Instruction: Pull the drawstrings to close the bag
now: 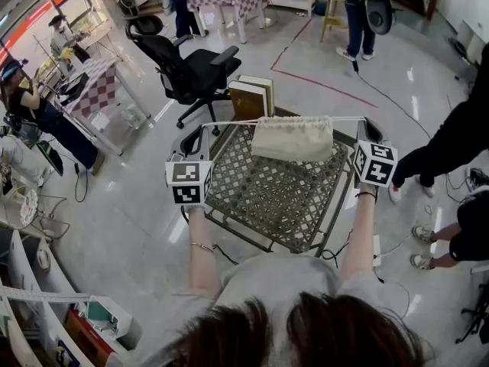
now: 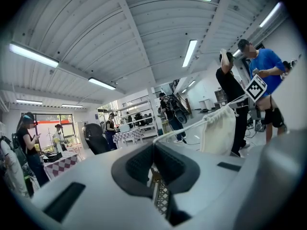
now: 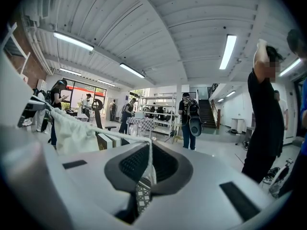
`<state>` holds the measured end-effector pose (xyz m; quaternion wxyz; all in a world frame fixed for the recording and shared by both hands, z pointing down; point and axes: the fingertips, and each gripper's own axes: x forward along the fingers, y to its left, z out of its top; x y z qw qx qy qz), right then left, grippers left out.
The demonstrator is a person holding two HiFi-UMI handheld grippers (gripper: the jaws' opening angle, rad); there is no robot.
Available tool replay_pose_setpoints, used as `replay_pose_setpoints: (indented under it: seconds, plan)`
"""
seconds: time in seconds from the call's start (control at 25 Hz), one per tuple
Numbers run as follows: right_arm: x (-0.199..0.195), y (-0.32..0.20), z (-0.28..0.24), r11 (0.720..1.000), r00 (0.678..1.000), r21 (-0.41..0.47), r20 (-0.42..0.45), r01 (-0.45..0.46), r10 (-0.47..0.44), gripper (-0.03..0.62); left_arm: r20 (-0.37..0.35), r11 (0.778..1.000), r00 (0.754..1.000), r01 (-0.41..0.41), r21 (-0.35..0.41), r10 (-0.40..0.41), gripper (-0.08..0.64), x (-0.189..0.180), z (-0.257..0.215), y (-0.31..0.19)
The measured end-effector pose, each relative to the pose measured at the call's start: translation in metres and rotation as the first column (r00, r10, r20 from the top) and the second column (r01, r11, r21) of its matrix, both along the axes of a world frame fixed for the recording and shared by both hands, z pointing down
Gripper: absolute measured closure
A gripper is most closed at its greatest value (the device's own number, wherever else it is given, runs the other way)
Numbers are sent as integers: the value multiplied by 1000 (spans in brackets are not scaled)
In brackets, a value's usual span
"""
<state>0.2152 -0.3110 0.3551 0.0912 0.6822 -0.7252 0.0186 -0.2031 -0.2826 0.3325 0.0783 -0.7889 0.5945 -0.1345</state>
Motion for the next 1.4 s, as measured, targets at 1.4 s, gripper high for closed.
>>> replay_pose_setpoints:
  seconds: [1.4]
  plan:
    - [36,8,2,997,993,7,85,-82,82,568,-34,999,999,30,25,-30,532,-14,-8,8]
